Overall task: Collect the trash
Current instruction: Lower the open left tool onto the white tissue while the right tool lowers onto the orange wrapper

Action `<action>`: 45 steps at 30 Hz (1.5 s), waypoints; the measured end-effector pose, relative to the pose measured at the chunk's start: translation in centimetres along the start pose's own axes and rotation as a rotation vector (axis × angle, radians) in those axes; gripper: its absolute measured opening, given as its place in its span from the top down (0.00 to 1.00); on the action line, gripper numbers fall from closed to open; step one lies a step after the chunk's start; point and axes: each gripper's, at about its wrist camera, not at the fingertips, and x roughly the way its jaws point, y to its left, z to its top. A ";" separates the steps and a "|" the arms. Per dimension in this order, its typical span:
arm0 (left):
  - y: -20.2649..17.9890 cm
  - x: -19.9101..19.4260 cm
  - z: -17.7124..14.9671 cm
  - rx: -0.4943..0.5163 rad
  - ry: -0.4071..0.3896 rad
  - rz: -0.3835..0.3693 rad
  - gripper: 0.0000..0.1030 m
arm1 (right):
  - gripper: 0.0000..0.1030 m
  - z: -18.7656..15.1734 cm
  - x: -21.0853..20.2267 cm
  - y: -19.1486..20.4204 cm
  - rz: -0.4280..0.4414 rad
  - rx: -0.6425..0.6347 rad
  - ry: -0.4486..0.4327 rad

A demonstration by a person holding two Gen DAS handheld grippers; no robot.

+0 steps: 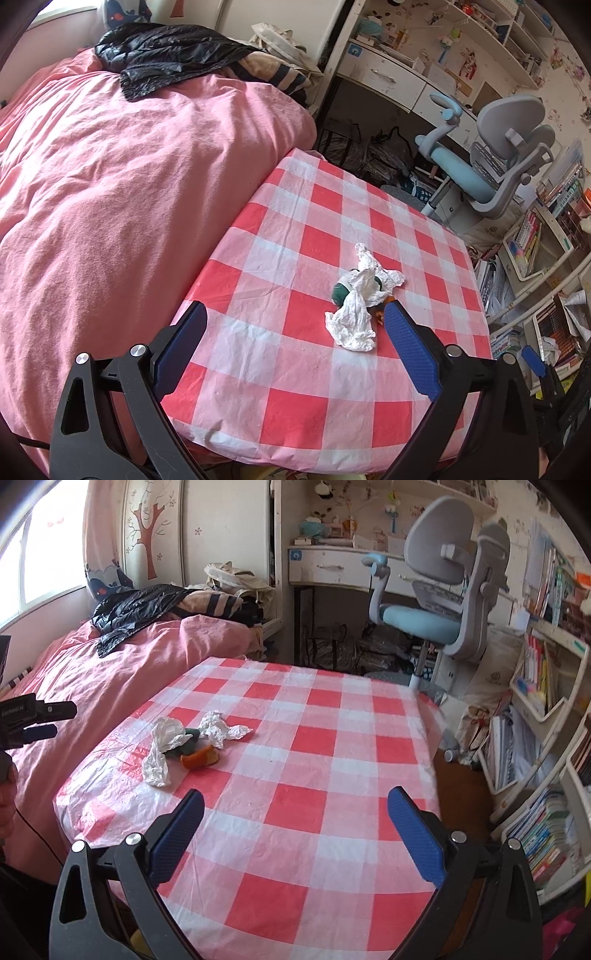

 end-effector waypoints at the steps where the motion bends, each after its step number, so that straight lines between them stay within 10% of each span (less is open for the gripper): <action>1: 0.1 0.1 0.0 -0.001 0.002 0.002 0.10 | 0.08 0.1 0.5 0.1 0.015 0.013 0.010; 8: -1.3 1.4 -0.4 0.089 0.026 0.018 0.10 | 0.25 0.2 2.8 1.9 0.102 -0.014 0.082; 26: -6.9 10.0 0.7 0.348 0.053 0.104 0.11 | 0.25 1.1 4.5 2.6 0.201 0.013 0.095; 30: -6.5 11.3 1.7 0.314 0.124 0.026 0.86 | 0.25 0.9 6.0 3.9 0.215 -0.030 0.140; 35: -4.7 7.9 3.7 0.252 0.096 -0.045 0.98 | 0.28 1.3 7.7 5.1 0.249 -0.021 0.158; 42: -3.9 7.4 4.1 0.261 0.133 -0.109 0.94 | 0.35 2.1 10.2 6.8 0.238 -0.002 0.188; 45: -5.5 8.9 3.2 0.289 0.132 -0.107 0.41 | 0.36 2.1 10.9 7.0 0.237 0.014 0.194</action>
